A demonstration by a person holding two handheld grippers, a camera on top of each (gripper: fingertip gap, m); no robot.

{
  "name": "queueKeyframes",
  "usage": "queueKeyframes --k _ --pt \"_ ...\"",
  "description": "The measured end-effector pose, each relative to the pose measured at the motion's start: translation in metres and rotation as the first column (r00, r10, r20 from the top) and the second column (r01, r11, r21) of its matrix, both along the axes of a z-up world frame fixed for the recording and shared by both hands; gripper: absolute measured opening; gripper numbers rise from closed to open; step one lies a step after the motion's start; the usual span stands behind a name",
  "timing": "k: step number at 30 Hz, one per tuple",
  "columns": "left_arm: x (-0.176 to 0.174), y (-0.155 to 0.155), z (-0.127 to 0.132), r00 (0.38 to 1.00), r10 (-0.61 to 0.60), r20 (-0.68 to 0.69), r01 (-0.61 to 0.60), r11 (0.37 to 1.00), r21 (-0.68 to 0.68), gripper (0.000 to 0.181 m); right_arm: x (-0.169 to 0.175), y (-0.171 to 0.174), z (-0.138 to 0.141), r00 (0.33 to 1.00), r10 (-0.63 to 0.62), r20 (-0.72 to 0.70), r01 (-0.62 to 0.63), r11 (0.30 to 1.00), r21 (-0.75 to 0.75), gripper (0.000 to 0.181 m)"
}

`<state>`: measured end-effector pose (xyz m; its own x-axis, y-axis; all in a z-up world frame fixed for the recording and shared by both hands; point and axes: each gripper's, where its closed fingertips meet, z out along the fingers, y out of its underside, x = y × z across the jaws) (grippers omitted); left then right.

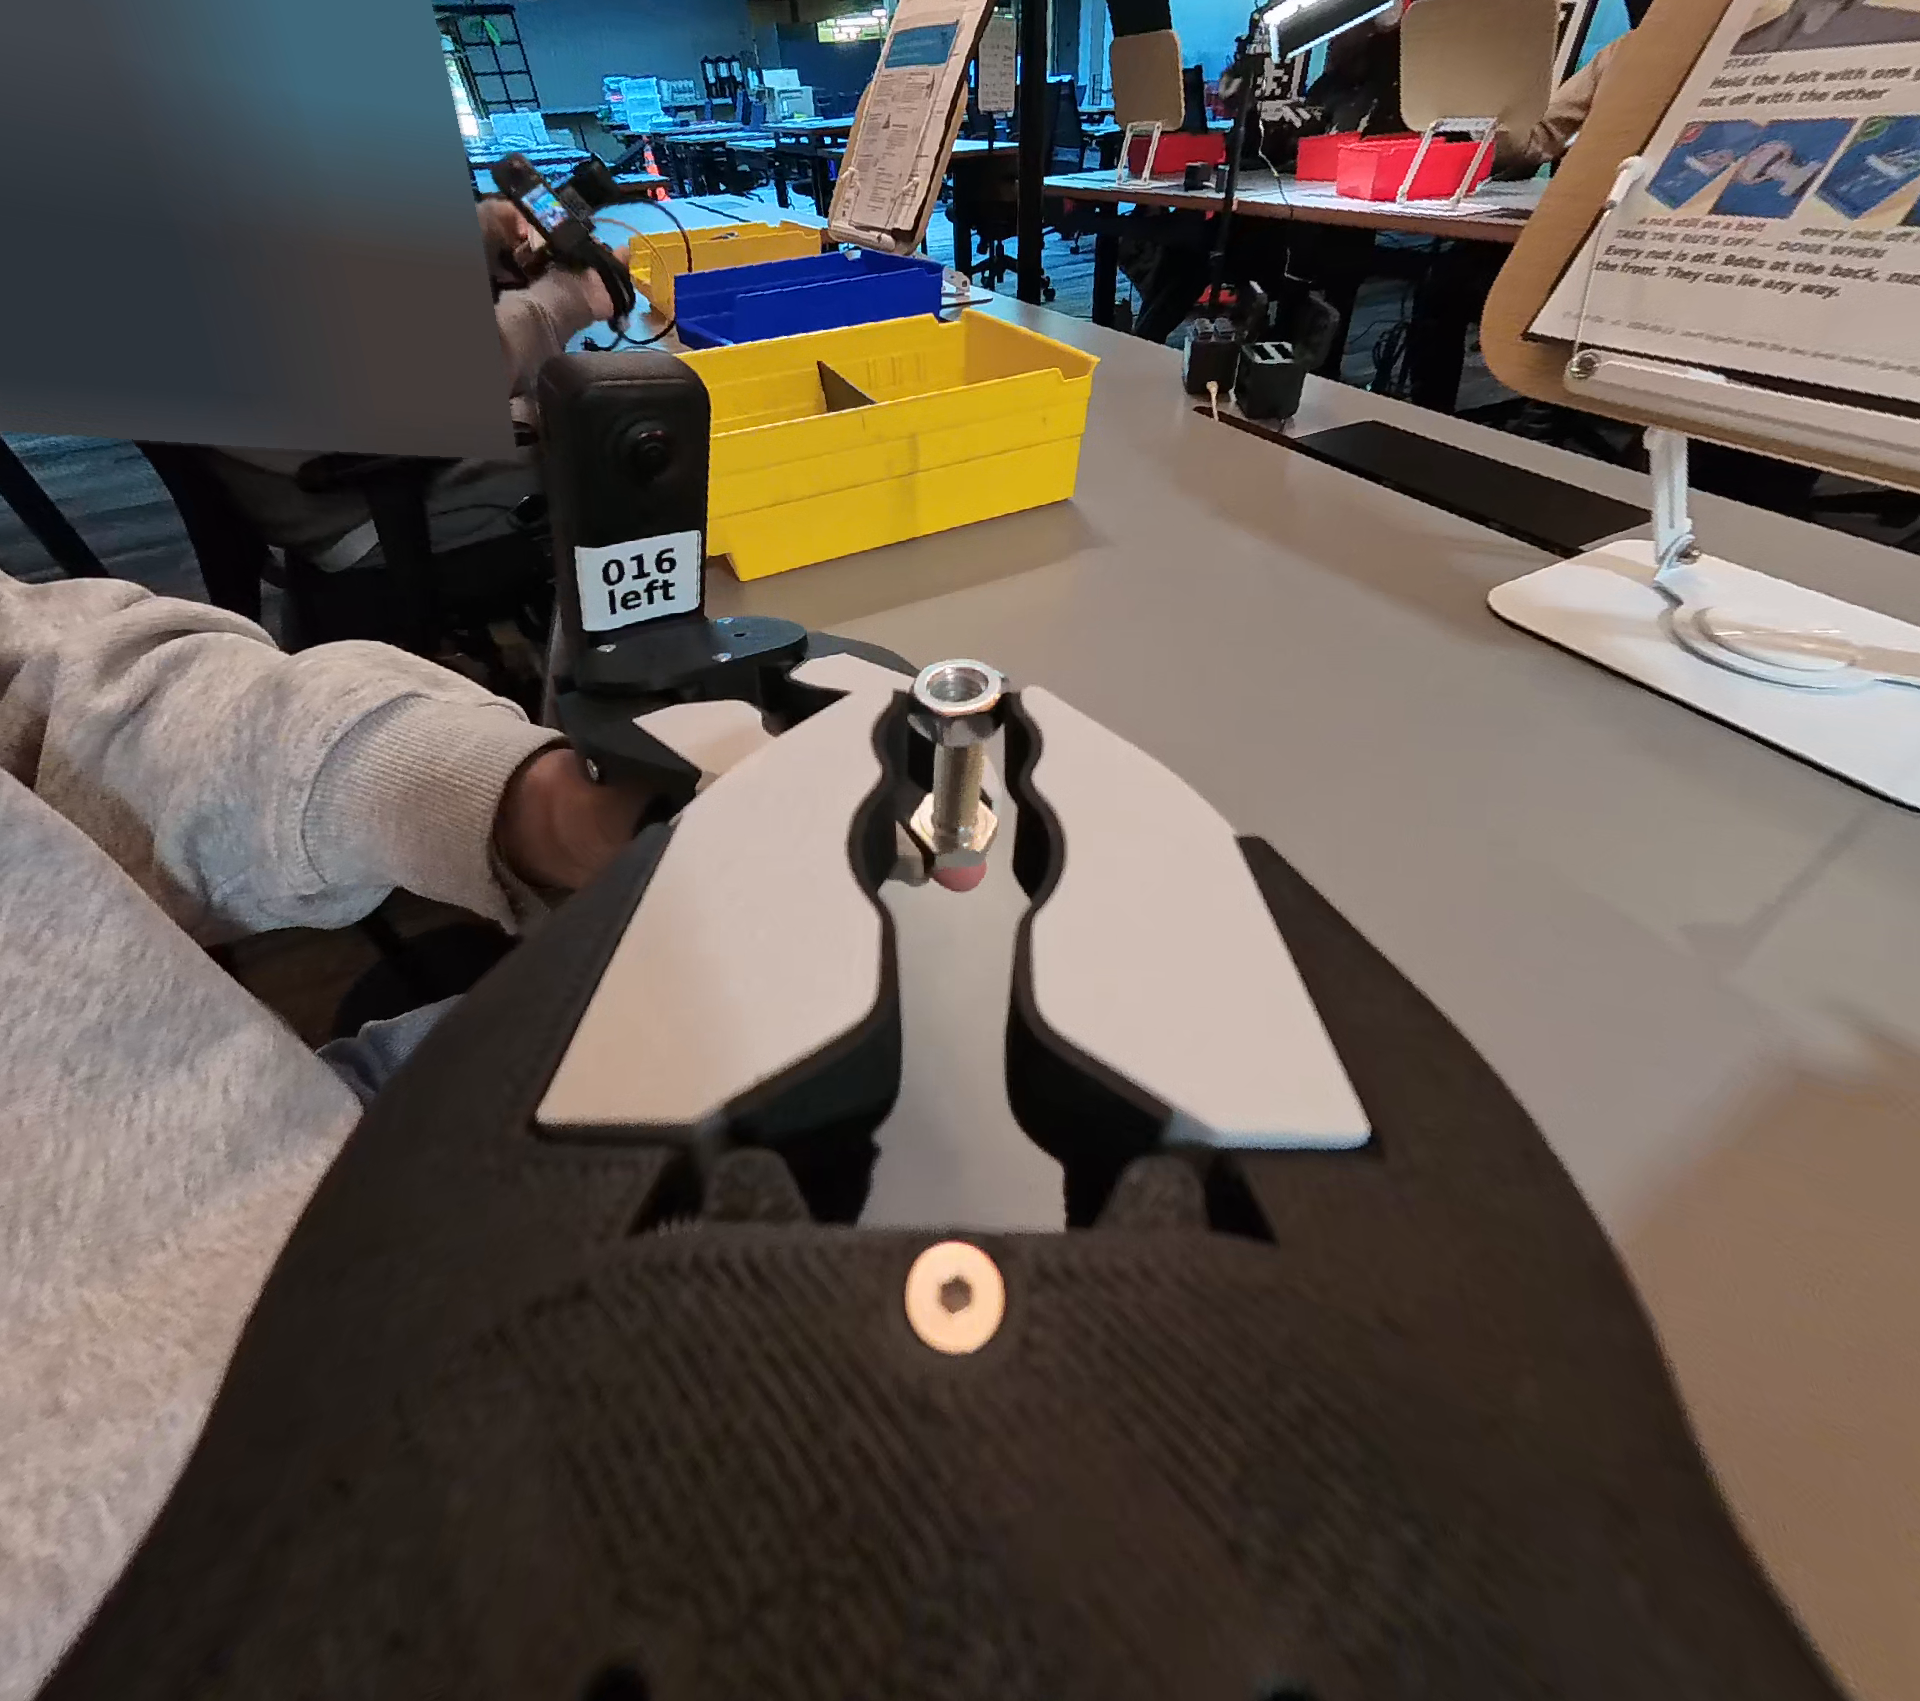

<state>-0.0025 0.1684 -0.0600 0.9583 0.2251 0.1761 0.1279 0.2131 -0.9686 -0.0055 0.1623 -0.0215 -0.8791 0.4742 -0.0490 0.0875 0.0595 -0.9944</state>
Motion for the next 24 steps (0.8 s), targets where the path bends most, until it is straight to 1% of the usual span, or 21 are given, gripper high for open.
queueKeyframes --k 8,14,24 --pt "0.0006 0.0001 0.0012 1.000 0.004 -0.005 -0.004 1.000 0.003 0.020 0.0004 -0.0004 -0.0003 1.000 0.001 0.006 -0.001 1.000 0.000 0.017" --pt "0.0026 0.0016 0.0034 0.998 -0.021 0.056 0.018 0.998 0.056 0.019 0.0002 -0.0005 0.0011 1.000 -0.001 0.023 0.002 0.999 -0.037 0.018" --pt "0.0016 0.0020 0.0015 0.998 -0.018 0.067 0.014 0.998 0.055 0.019 -0.0011 -0.0007 -0.0004 1.000 -0.009 0.028 0.010 0.999 -0.045 0.018"
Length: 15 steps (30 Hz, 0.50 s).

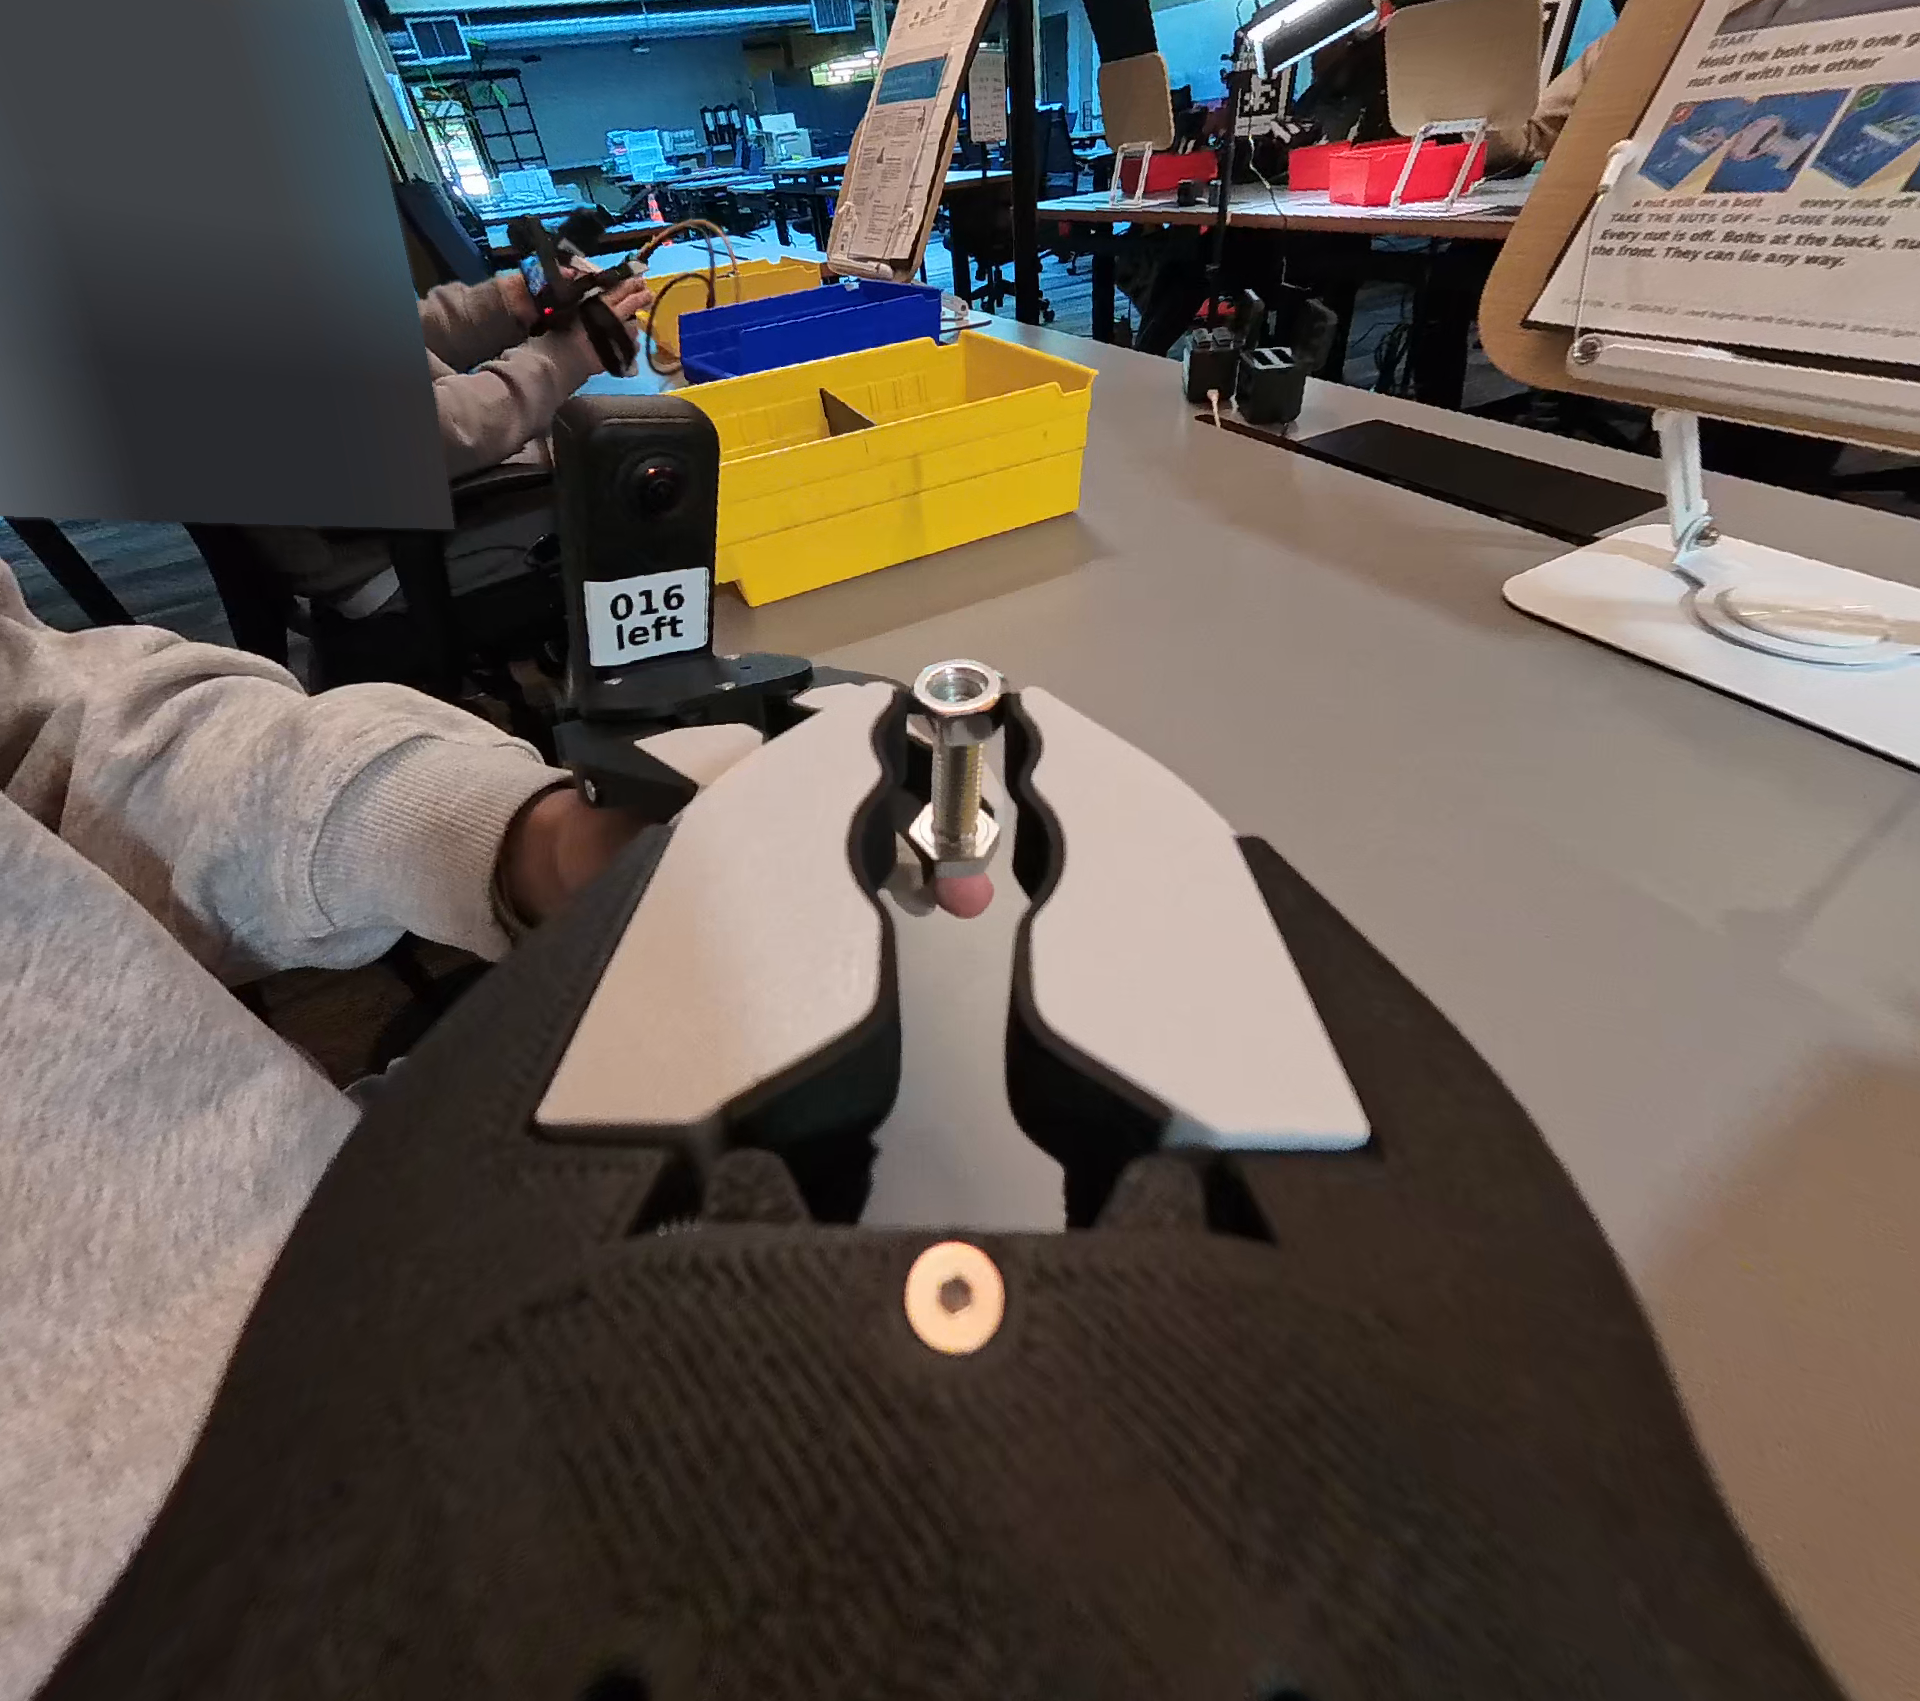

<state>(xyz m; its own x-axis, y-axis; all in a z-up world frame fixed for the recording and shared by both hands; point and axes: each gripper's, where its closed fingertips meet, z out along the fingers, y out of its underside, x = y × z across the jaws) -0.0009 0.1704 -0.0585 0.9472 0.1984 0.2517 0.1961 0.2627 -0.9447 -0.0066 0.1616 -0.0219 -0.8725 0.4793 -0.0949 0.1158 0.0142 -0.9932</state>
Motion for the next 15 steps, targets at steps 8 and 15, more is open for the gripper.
queueKeyframes --k 8,15 --pt "-0.0001 -0.0003 0.0004 1.000 0.001 0.000 -0.001 1.000 0.001 0.019 -0.0012 0.0008 0.0002 1.000 -0.010 -0.029 0.010 1.000 0.009 0.019" --pt "-0.0028 -0.0027 0.0015 1.000 0.011 0.008 -0.011 1.000 0.009 0.019 -0.0004 -0.0007 -0.0009 1.000 -0.003 -0.027 0.003 1.000 0.004 0.022"
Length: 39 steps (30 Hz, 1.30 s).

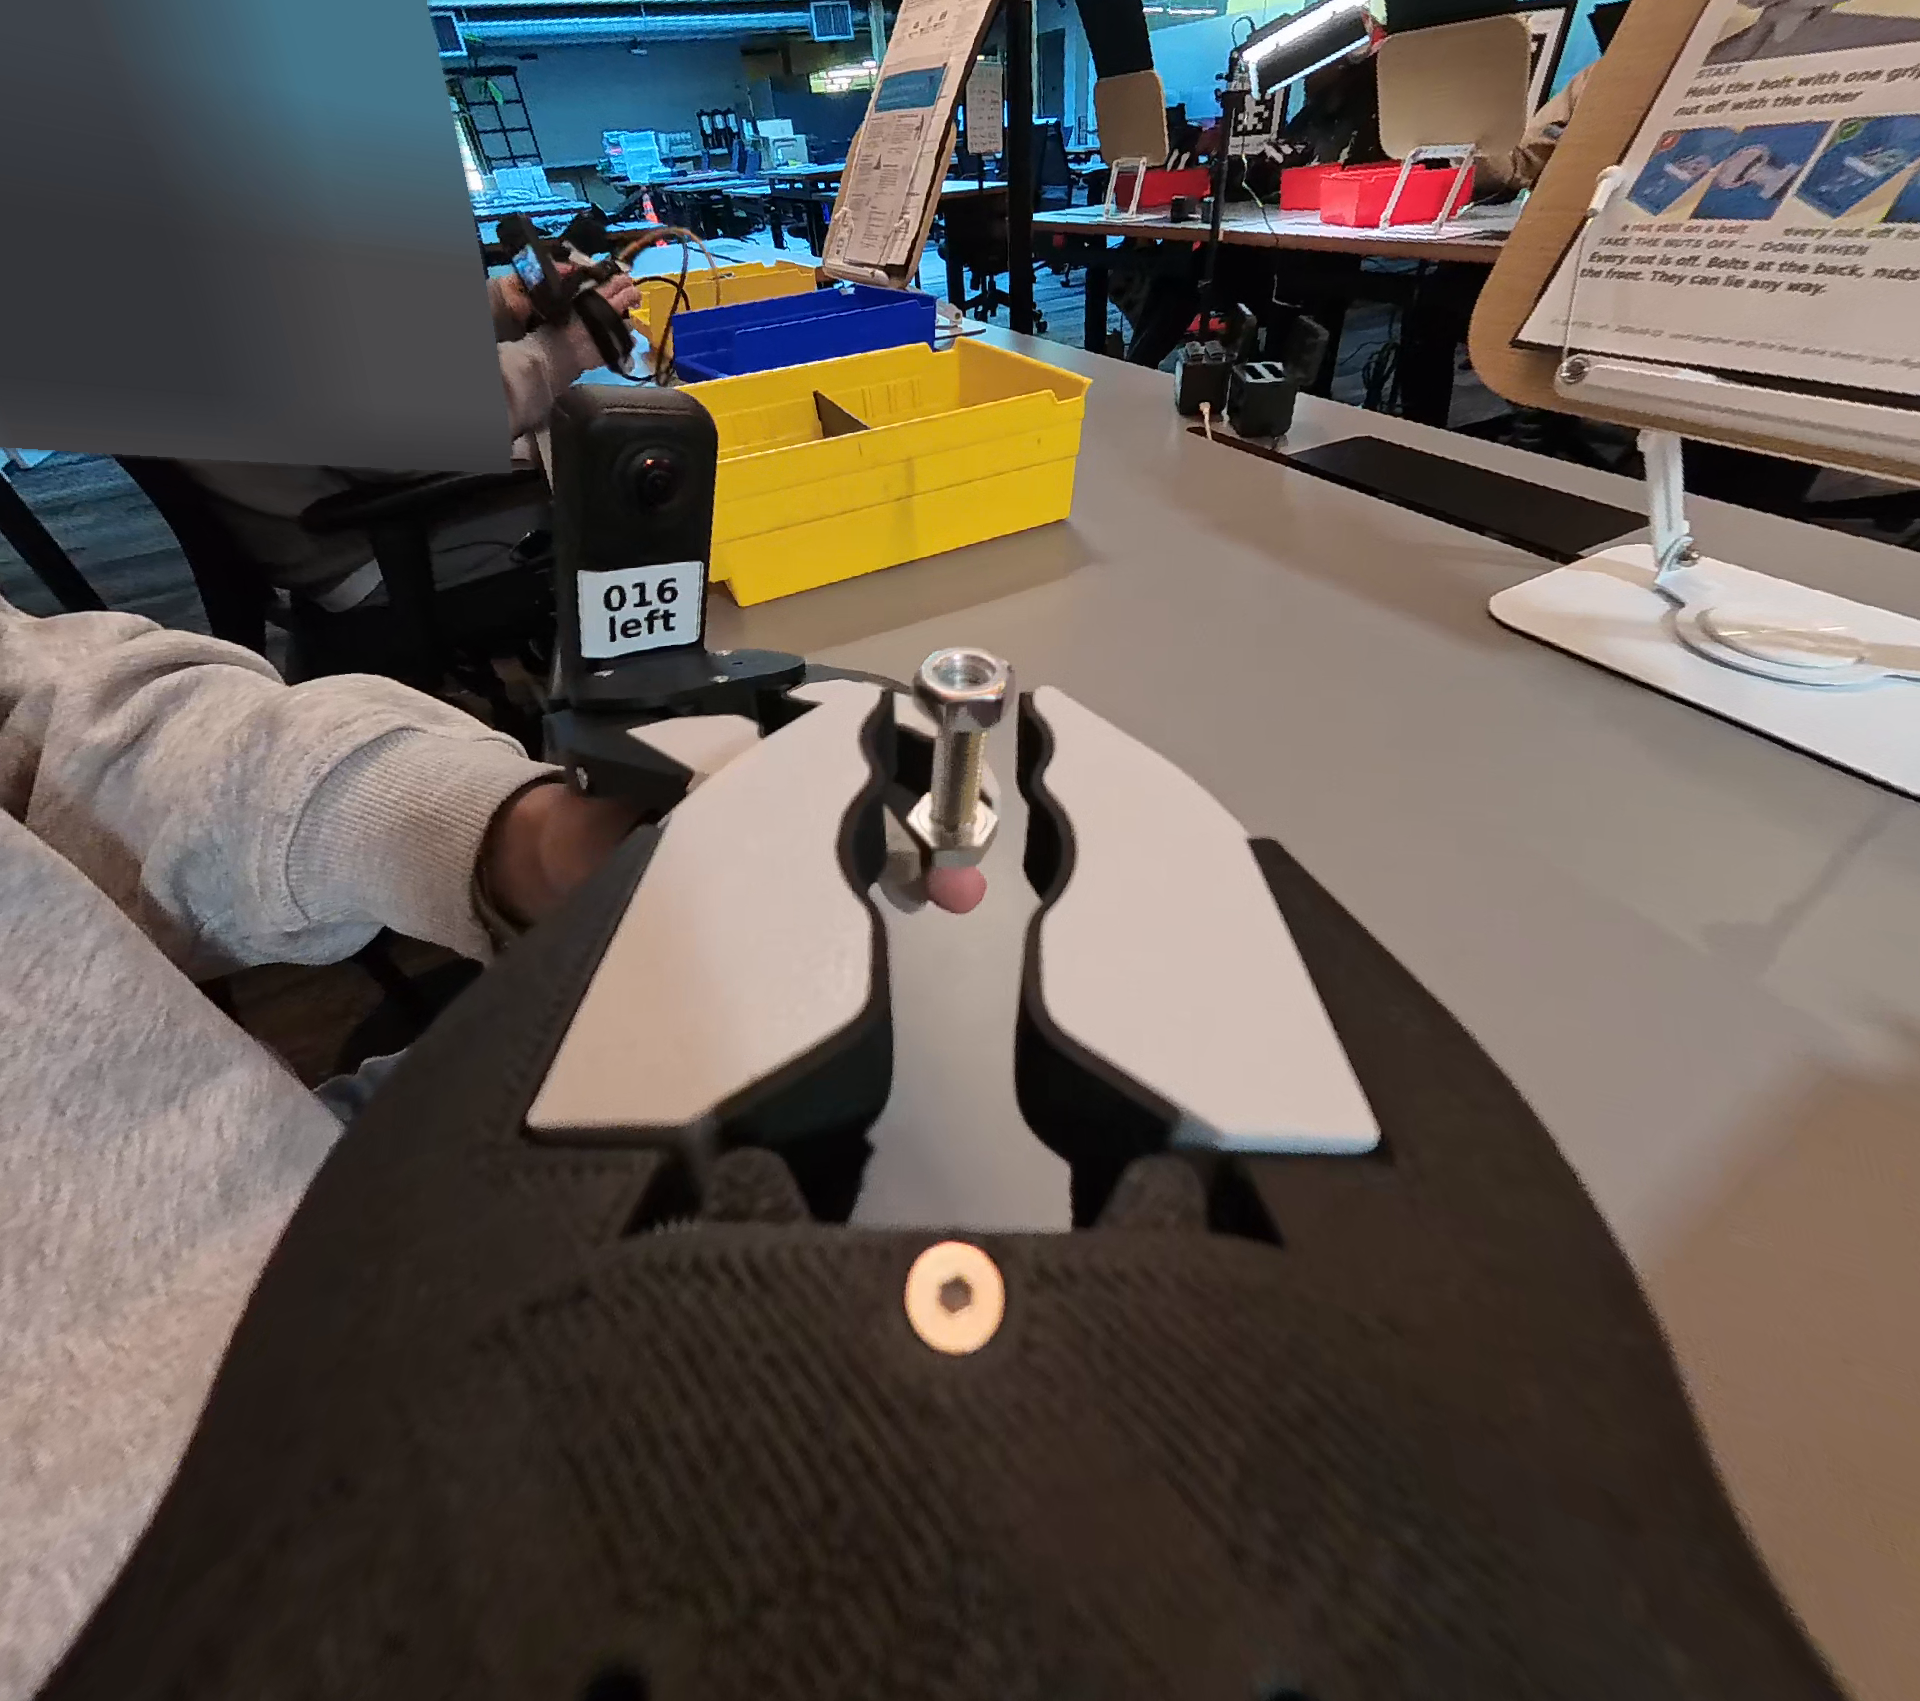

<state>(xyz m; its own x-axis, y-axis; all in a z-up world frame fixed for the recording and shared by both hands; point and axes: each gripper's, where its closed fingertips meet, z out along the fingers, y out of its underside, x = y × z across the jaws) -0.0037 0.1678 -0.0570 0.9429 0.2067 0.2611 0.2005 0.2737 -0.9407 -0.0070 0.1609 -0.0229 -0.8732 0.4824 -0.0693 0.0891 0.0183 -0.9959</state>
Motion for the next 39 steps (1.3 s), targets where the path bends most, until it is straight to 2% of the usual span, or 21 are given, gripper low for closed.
queueKeyframes --k 8,25,32,39 --pt "-0.0021 -0.0020 0.0004 1.000 0.006 0.008 -0.006 1.000 0.007 0.019 0.0013 0.0010 0.0016 1.000 0.001 -0.019 -0.001 1.000 -0.001 0.016" --pt "-0.0032 -0.0031 0.0003 1.000 0.013 0.006 -0.014 1.000 0.002 0.019 0.0042 -0.0008 0.0052 0.997 -0.006 -0.071 0.005 1.000 -0.003 0.016" --pt "-0.0033 -0.0026 -0.0006 1.000 0.019 -0.003 -0.020 1.000 -0.010 0.019 0.0008 0.0007 0.0063 0.995 -0.038 -0.092 0.037 0.999 -0.015 0.027" --pt "-0.0047 -0.0036 -0.0007 1.000 0.030 -0.003 -0.030 0.999 -0.013 0.019 0.0026 -0.0024 0.0041 0.995 -0.033 -0.095 0.033 0.999 -0.010 0.024"
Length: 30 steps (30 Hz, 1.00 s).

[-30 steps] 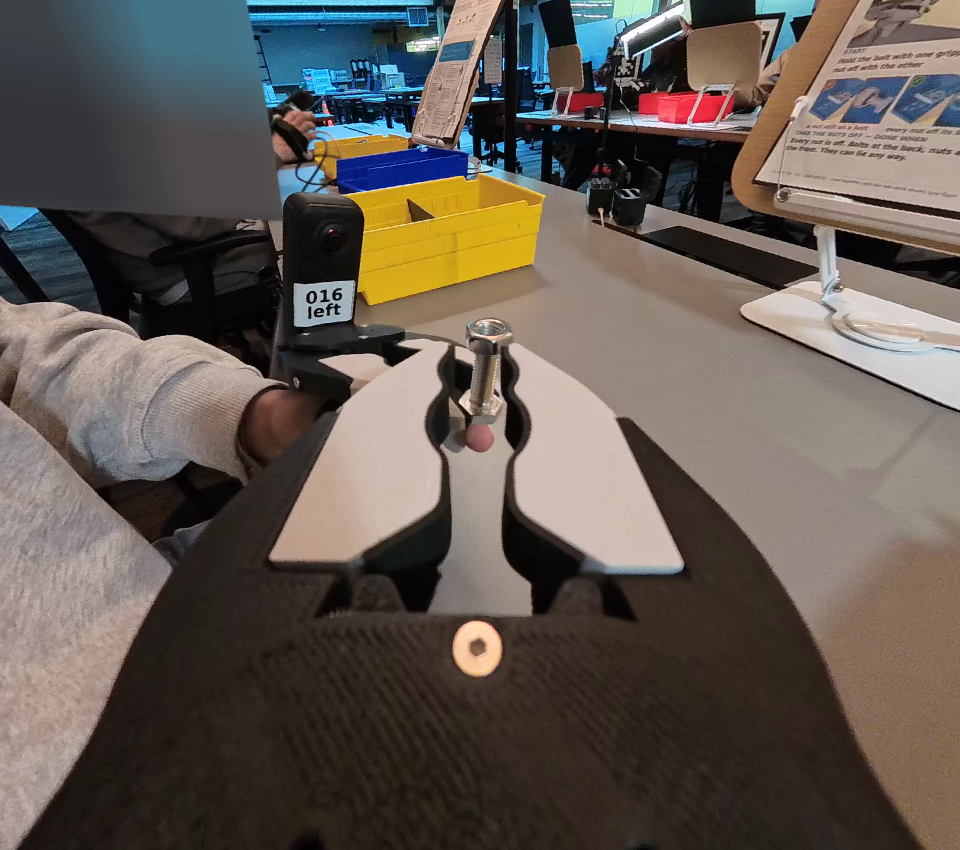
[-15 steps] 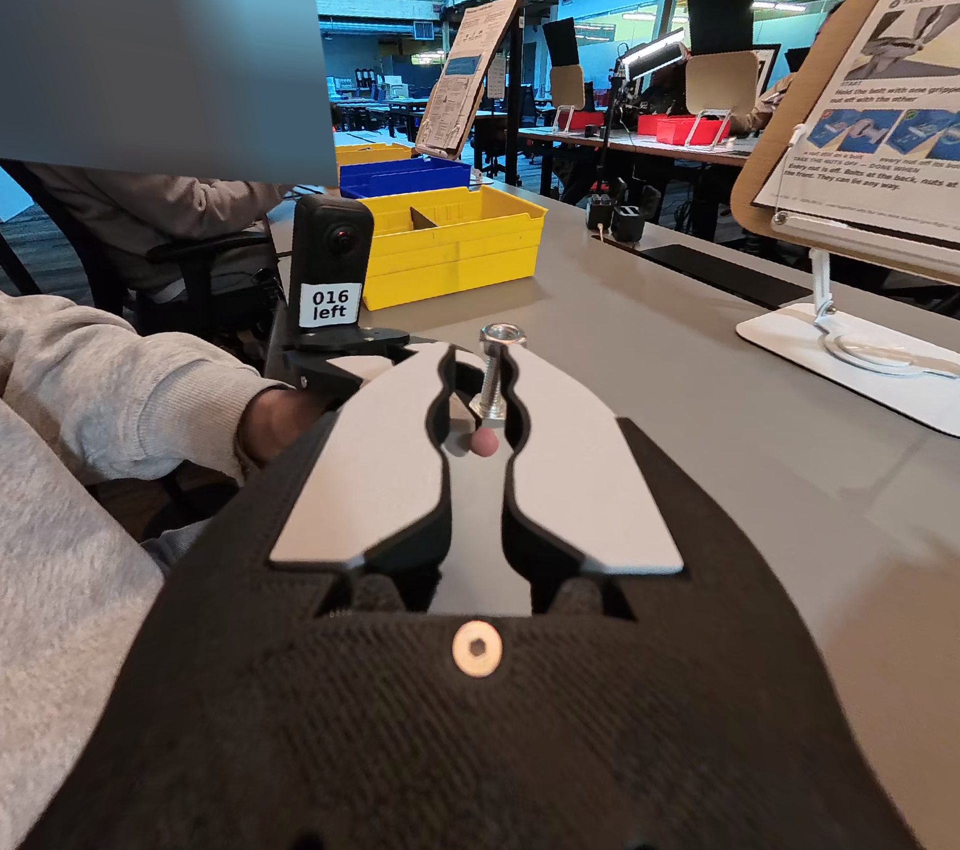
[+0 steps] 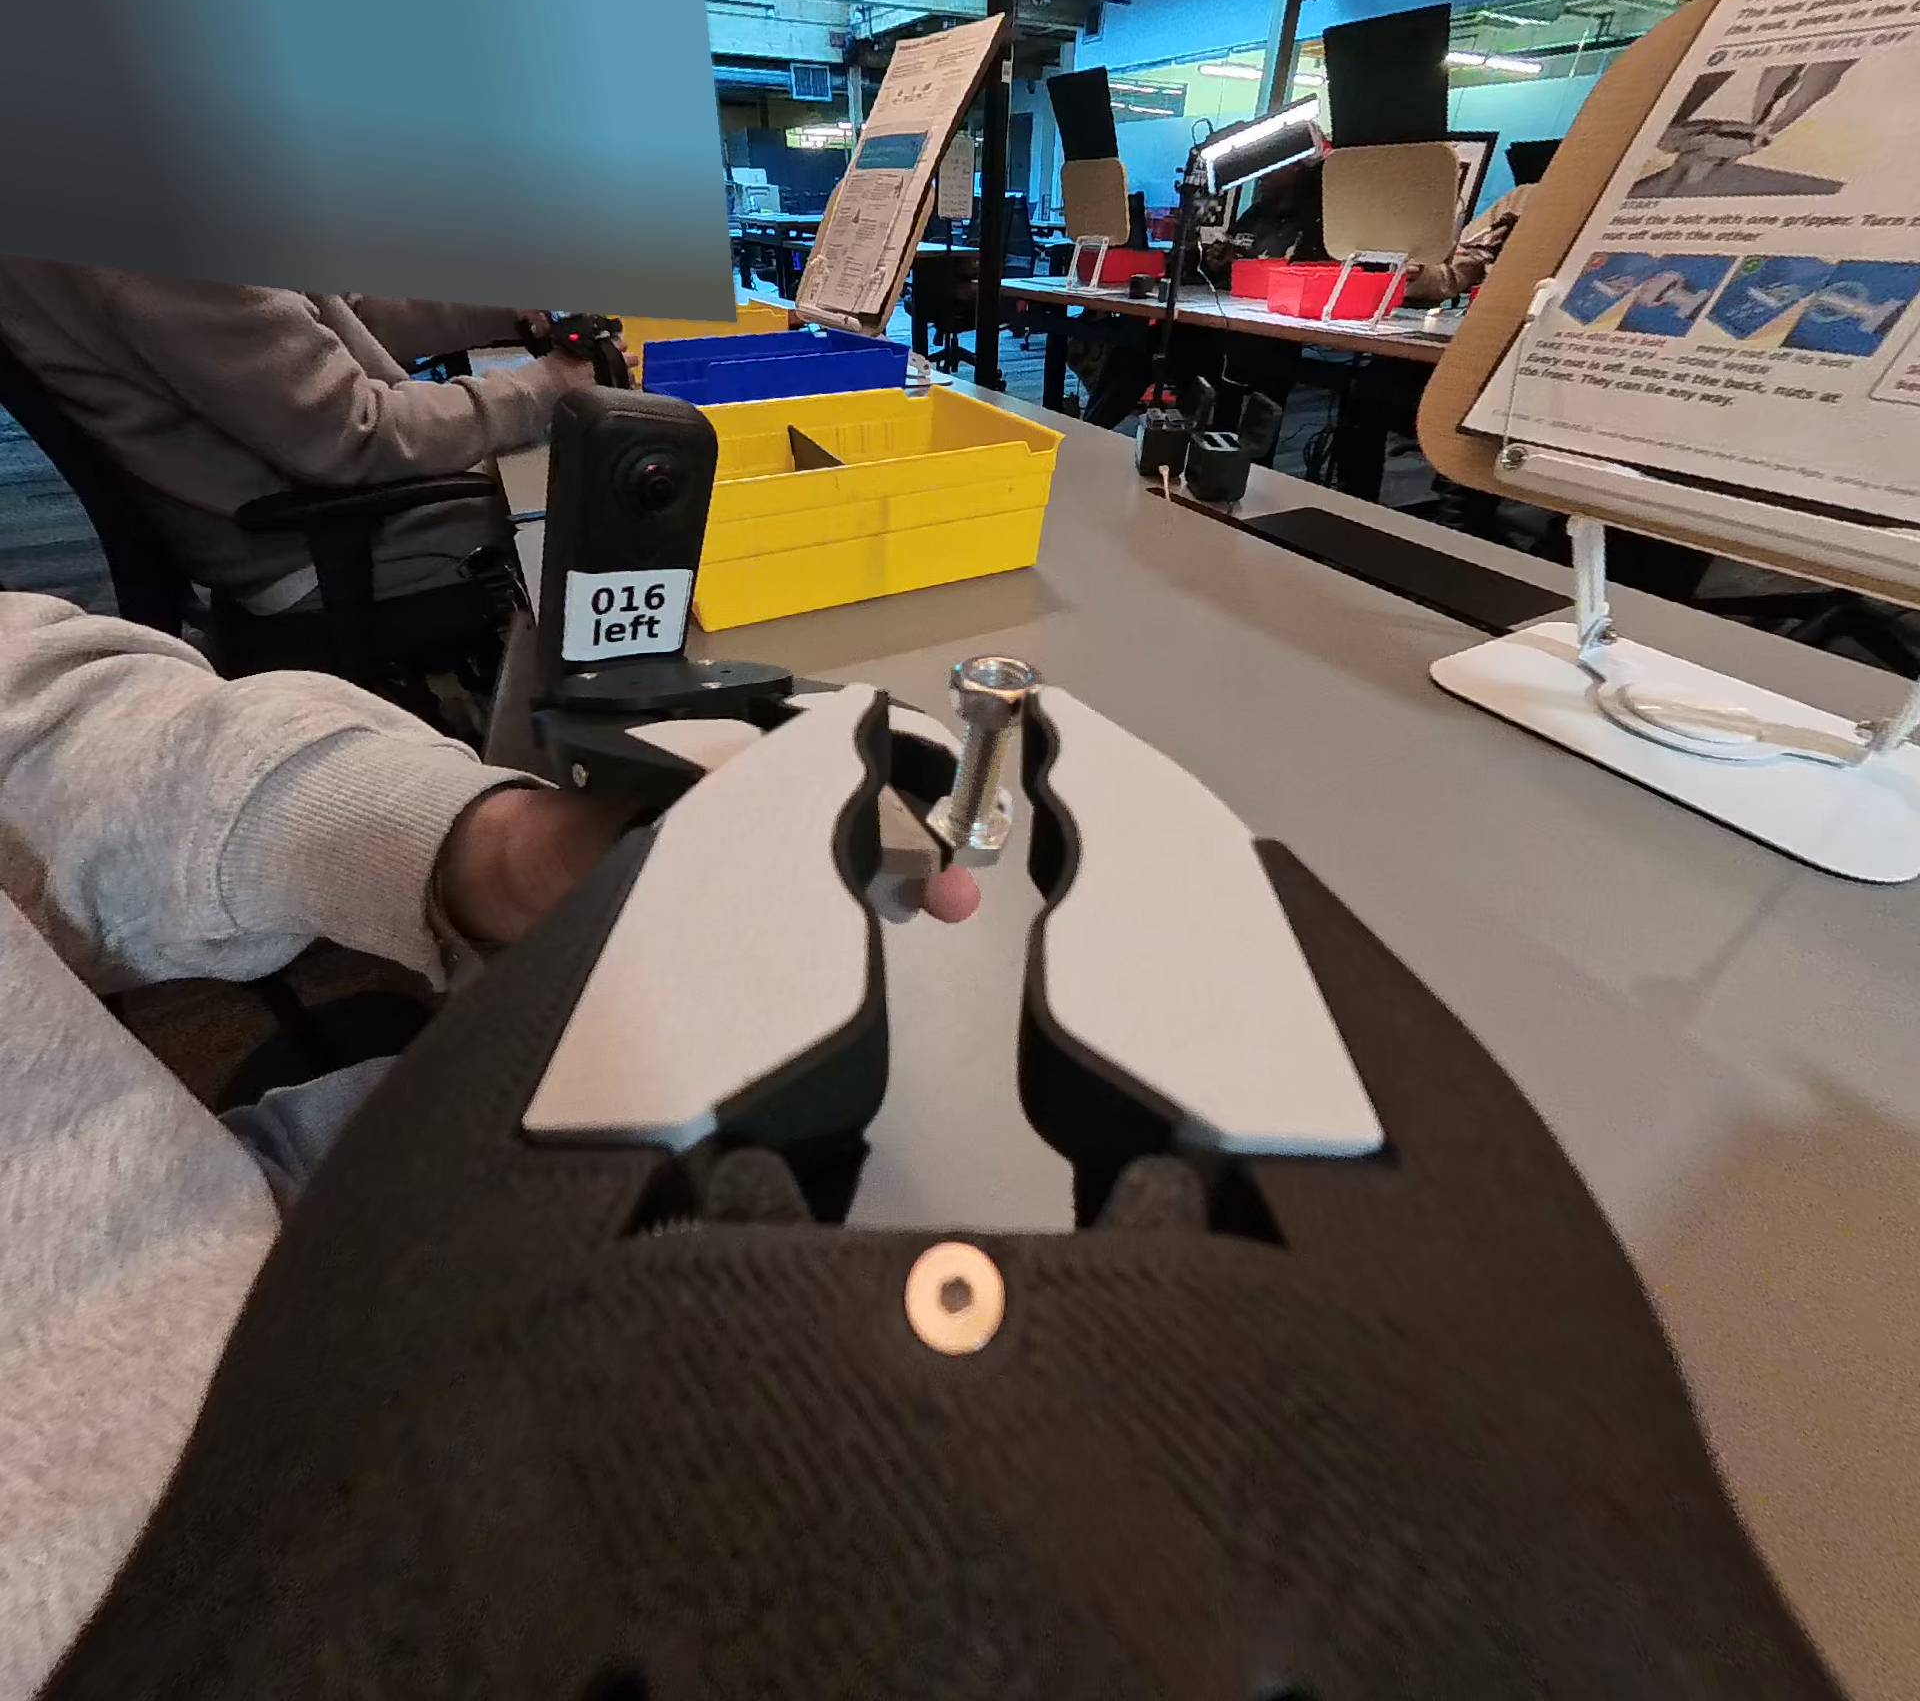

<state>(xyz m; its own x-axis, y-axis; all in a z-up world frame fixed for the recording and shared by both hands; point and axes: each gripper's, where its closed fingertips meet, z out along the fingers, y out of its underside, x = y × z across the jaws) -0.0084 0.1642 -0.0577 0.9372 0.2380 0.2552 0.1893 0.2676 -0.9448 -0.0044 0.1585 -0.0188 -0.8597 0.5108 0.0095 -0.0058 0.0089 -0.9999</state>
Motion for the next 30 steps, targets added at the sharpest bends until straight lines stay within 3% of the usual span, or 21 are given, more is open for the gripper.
queueKeyframes --k 9,19,30 --pt "-0.0006 -0.0004 0.0004 1.000 0.005 -0.001 -0.005 1.000 -0.001 0.019 0.0020 0.0003 0.0015 1.000 0.006 -0.002 -0.006 1.000 -0.013 0.016" --pt "0.0010 0.0013 -0.0002 1.000 -0.001 -0.011 0.001 1.000 -0.010 0.019 -0.0040 0.0007 -0.0017 1.000 -0.027 -0.005 0.027 1.000 -0.014 0.037" --pt "-0.0019 -0.0012 0.0009 1.000 0.008 0.002 -0.008 1.000 0.002 0.019 0.0011 -0.0033 -0.0019 1.000 0.005 -0.014 -0.005 1.000 -0.008 0.030"
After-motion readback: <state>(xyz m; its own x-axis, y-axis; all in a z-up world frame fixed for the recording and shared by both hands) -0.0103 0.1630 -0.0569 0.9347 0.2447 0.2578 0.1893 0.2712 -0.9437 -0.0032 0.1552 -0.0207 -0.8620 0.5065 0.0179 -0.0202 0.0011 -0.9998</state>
